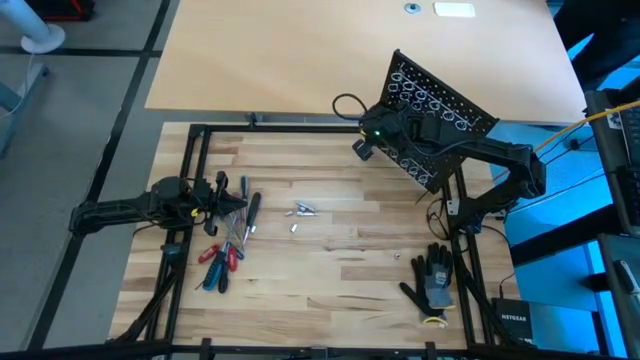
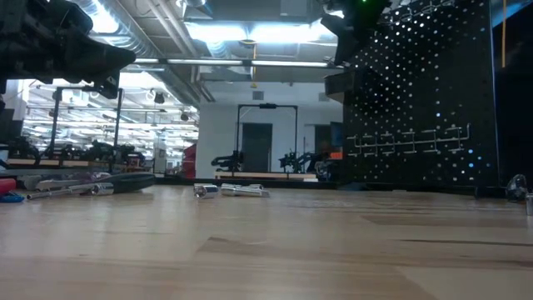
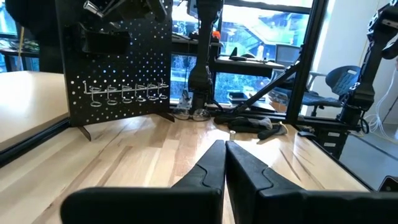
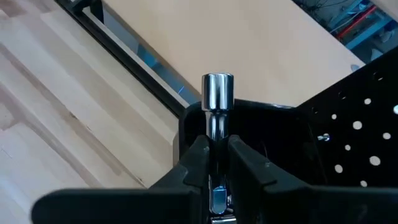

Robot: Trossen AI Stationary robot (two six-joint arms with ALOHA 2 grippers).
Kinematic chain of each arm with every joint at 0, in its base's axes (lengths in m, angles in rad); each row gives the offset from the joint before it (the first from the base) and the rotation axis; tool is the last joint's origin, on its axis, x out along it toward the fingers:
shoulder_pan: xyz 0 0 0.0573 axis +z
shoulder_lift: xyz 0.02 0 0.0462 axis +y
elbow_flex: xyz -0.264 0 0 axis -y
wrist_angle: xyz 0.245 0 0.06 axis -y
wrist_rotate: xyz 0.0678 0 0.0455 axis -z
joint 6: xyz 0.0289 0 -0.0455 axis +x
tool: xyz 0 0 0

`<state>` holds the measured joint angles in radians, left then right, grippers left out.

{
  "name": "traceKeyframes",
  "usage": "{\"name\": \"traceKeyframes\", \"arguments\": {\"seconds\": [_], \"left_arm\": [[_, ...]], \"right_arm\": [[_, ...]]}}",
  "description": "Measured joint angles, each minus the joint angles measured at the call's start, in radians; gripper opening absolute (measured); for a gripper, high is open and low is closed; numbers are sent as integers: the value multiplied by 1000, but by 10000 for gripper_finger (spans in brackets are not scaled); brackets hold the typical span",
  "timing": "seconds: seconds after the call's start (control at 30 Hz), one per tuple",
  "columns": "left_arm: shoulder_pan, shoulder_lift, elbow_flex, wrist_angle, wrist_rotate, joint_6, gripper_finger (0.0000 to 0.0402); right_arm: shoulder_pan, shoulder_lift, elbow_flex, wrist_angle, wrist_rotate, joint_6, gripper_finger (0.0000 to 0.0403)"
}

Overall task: Hang tools onto peg board
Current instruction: Put the extension bar into the black pegboard bin

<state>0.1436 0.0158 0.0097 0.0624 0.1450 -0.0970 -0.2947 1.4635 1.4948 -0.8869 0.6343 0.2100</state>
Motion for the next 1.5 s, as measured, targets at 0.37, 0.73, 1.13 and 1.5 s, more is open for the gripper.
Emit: {"name": "traceKeyframes", "arguments": {"seconds": [0.37, 0.73, 1.13, 1.5], "left_arm": [[0, 0, 0, 0, 0, 0, 1], [0, 0, 0, 0, 0, 0, 1], [0, 0, 0, 0, 0, 0, 1], [0, 0, 0, 0, 0, 0, 1]], "right_arm": [[0, 0, 0, -7, -8, 19, 44], [85, 0, 0, 33, 33, 8, 44], [164, 0, 0, 8, 194, 49, 44], [120, 0, 0, -33, 177, 57, 44]]}}
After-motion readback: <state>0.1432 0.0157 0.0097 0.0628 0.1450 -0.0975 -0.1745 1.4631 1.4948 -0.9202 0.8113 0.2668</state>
